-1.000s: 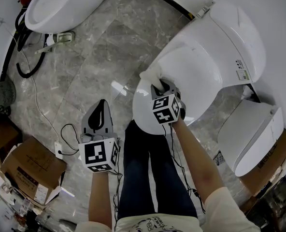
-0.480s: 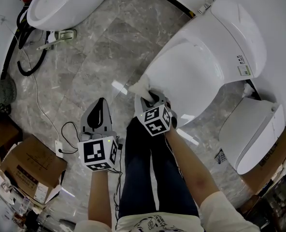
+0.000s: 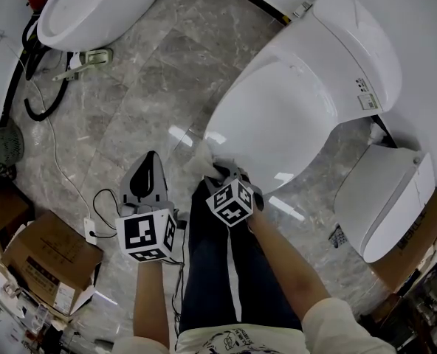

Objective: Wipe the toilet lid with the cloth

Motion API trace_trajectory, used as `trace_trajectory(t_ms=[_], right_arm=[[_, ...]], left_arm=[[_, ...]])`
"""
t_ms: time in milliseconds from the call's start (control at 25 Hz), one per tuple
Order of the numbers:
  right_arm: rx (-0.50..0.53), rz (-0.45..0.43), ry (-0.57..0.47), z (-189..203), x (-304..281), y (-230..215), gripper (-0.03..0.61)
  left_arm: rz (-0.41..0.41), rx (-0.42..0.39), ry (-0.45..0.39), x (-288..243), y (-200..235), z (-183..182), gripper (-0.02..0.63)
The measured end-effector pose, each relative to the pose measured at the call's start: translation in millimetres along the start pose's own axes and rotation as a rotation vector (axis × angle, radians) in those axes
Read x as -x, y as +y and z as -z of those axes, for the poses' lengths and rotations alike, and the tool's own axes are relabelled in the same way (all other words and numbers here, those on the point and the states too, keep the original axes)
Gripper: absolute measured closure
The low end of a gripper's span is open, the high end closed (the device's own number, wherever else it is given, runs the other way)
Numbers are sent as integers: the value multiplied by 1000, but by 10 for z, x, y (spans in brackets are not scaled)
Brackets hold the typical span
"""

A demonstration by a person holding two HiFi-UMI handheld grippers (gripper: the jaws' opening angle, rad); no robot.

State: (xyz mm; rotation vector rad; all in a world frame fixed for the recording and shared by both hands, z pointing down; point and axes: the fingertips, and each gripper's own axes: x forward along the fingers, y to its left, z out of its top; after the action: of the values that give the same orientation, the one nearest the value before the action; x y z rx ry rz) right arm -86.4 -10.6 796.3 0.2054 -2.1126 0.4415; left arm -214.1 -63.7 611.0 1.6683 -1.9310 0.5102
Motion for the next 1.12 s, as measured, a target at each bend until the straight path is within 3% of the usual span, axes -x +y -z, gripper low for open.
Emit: trace_trajectory(t_ms=[240,480,760,1120], right_arm=[[49,-106,39,211,135,63,466],[87,-134,53,363,312,-172,465],[83,-82,26,468,557,-656,462],[-18,-4,-35,568,850,-1437,459]], left_arm=[[18,-8,-11,-28,-112,-87,606],[39,-25,-11,-81,-245,-159,606],[62,-44,-17,-176,-424,-278,606],[90,-74,-13,-328,-648,-367,606]])
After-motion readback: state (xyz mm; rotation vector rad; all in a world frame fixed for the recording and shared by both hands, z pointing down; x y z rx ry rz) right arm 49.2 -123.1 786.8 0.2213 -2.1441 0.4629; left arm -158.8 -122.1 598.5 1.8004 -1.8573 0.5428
